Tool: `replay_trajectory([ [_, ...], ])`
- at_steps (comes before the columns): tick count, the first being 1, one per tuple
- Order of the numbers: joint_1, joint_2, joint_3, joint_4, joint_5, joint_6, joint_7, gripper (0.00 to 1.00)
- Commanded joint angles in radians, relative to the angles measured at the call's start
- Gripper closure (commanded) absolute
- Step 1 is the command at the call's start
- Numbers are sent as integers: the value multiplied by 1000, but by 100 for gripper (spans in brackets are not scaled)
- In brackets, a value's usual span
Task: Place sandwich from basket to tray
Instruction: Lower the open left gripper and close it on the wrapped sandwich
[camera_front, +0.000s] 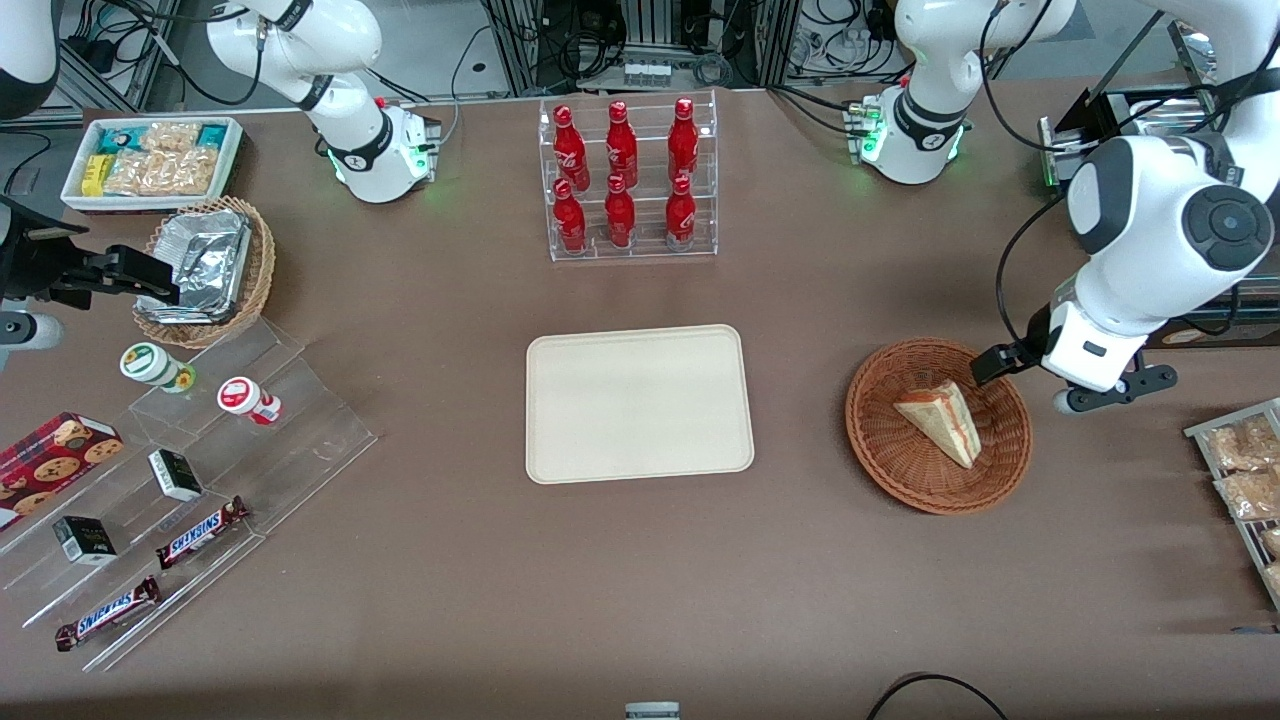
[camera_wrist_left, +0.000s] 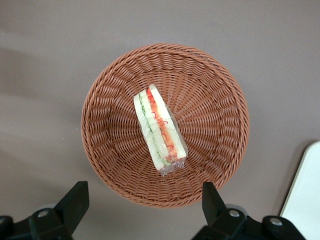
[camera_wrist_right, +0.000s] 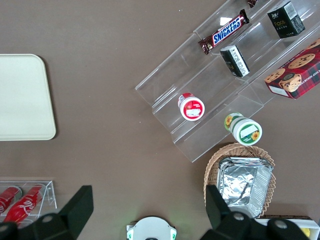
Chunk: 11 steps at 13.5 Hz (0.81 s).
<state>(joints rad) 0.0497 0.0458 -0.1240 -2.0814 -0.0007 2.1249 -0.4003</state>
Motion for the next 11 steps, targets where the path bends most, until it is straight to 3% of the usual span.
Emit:
replay_trajectory([
  [1, 7, -26, -3, -104, -1, 114, -100, 0],
  [11, -4, 154, -9, -183, -13, 423, -209, 0],
])
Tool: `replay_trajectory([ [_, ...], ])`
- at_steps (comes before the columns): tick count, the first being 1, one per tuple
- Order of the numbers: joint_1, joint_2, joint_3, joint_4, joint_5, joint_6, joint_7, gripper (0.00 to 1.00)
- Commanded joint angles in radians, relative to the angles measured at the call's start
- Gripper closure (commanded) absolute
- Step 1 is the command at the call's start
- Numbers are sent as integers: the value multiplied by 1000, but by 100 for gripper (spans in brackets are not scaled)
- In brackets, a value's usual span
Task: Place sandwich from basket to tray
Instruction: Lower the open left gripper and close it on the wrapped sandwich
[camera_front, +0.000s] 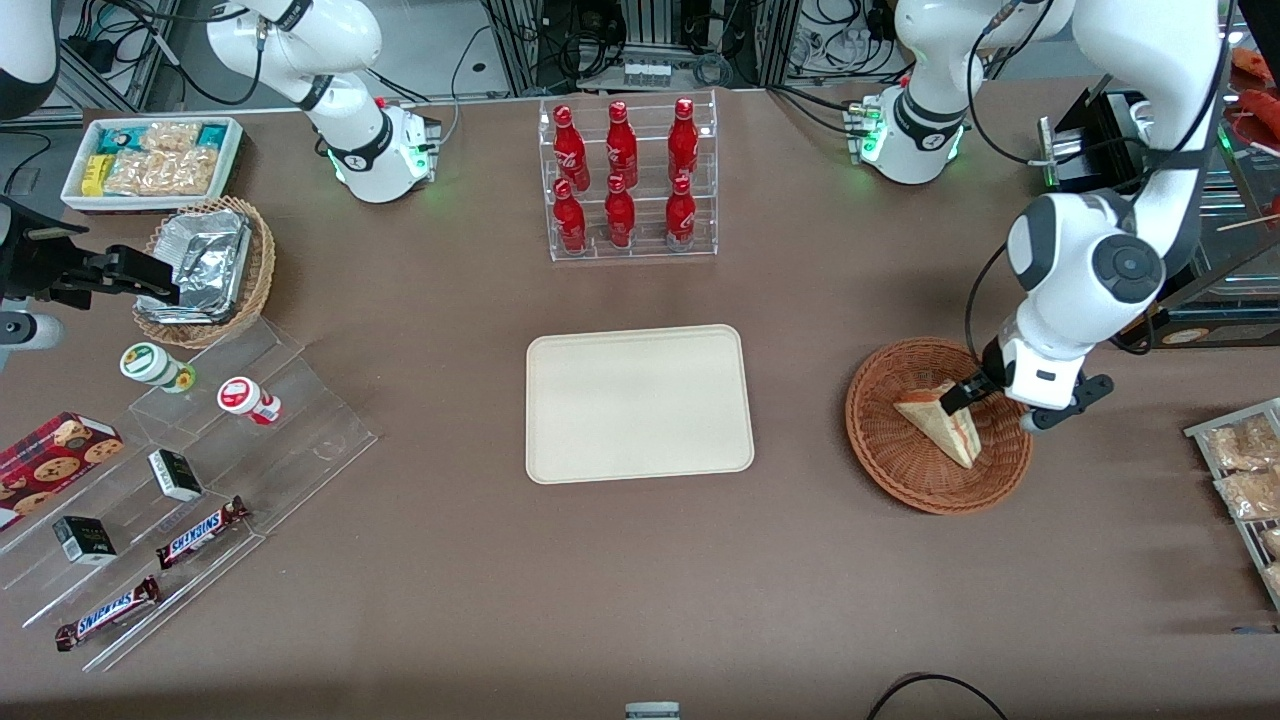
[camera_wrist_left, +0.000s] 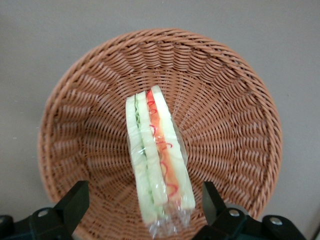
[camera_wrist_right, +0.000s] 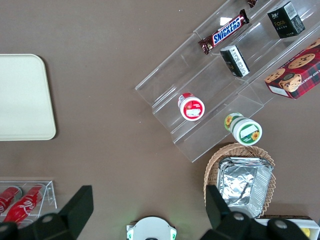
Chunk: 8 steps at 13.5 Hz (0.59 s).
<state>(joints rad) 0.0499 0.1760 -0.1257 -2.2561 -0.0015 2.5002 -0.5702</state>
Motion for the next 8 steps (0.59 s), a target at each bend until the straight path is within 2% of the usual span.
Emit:
replay_trajectory([
  [1, -5, 25, -9, -11, -12, 51, -40, 0],
  [8, -10, 82, -14, -14, -14, 100, -48, 0],
])
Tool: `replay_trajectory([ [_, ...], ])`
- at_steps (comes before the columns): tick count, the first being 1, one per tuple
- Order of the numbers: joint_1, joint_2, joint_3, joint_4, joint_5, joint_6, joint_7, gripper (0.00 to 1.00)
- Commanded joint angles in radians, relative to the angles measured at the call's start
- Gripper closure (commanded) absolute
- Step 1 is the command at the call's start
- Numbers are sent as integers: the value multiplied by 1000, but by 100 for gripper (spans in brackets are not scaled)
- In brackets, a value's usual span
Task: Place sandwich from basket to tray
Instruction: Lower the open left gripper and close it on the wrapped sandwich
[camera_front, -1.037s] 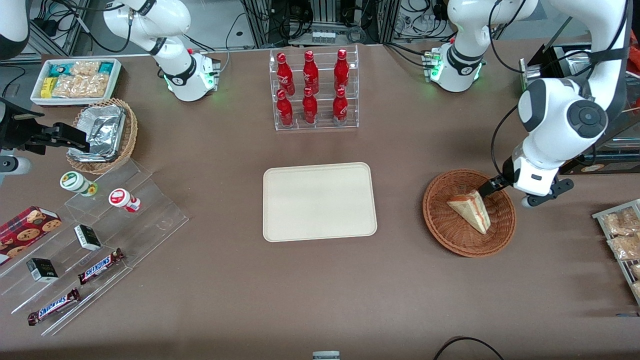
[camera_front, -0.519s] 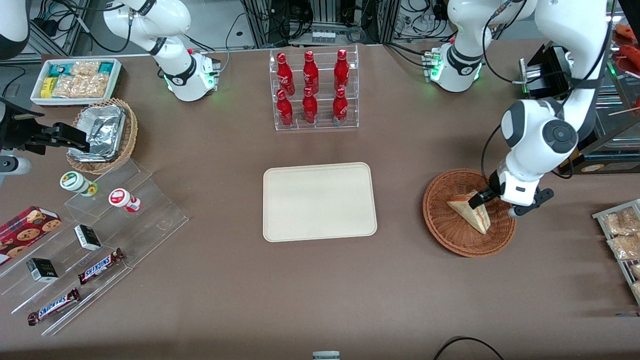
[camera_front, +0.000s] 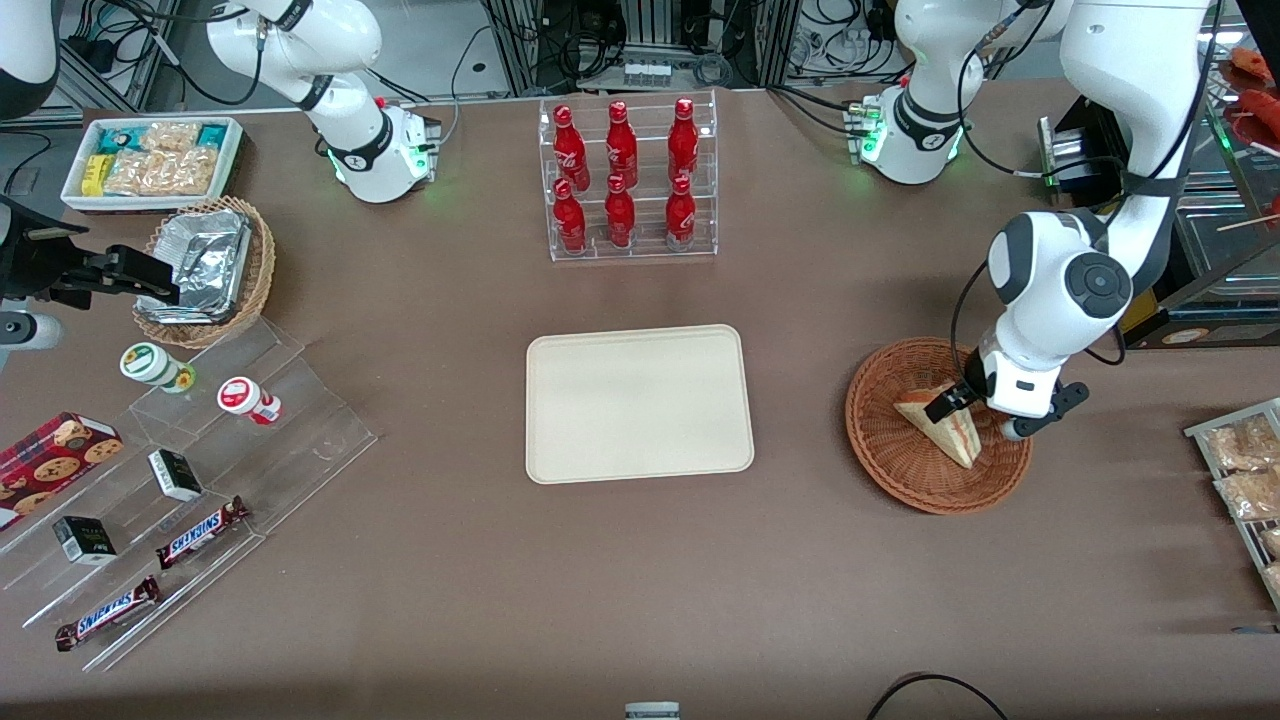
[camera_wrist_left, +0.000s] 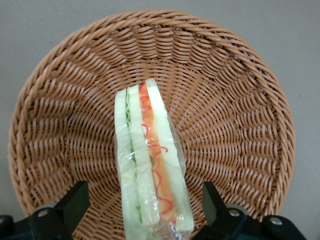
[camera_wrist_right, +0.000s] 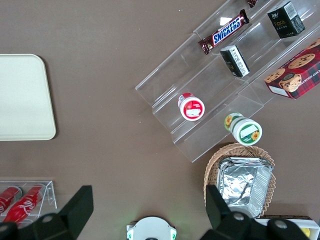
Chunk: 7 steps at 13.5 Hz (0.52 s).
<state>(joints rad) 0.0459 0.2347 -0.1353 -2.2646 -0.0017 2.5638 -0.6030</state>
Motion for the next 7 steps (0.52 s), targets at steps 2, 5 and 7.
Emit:
replay_trajectory([
  [2, -8, 31, -4, -4, -14, 38, -17, 4],
  [5, -23, 28, -7, 10, -12, 29, -44, 100],
  [7, -24, -7, -10, 45, -5, -57, -38, 100],
])
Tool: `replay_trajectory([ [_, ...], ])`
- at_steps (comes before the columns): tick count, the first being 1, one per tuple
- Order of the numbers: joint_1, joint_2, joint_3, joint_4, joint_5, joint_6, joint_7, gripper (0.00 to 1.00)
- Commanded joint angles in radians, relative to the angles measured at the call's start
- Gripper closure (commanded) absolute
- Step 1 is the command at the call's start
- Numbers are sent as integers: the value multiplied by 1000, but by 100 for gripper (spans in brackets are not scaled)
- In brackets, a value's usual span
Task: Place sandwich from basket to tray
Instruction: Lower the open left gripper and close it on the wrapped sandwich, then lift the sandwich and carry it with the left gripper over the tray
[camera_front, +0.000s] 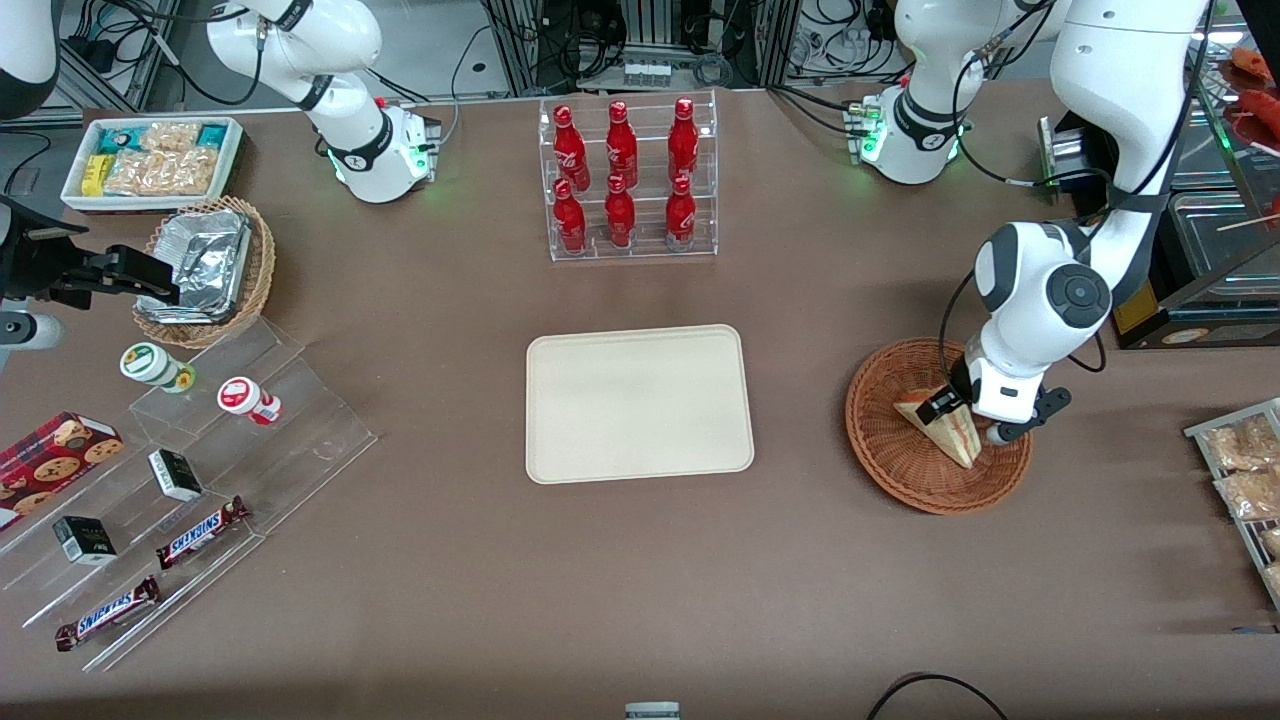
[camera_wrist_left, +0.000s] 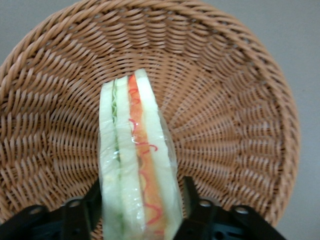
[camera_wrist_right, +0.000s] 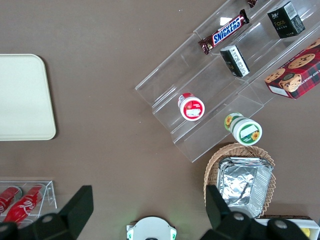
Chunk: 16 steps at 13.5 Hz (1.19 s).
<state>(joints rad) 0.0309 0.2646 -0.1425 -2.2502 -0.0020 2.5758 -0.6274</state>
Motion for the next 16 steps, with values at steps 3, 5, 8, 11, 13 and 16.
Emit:
replay_trajectory([
  [3, -11, -85, -51, 203, 65, -401, 2, 100],
  [5, -11, -90, -125, 343, 79, -582, -6, 100],
  [8, -15, -71, -268, 484, 79, -692, -29, 100],
  [11, -141, 0, -330, 550, 85, -678, -60, 100],
  [13, -256, 126, -330, 660, 137, -678, -142, 100],
  [16, -431, 341, -327, 841, 299, -677, -303, 100],
])
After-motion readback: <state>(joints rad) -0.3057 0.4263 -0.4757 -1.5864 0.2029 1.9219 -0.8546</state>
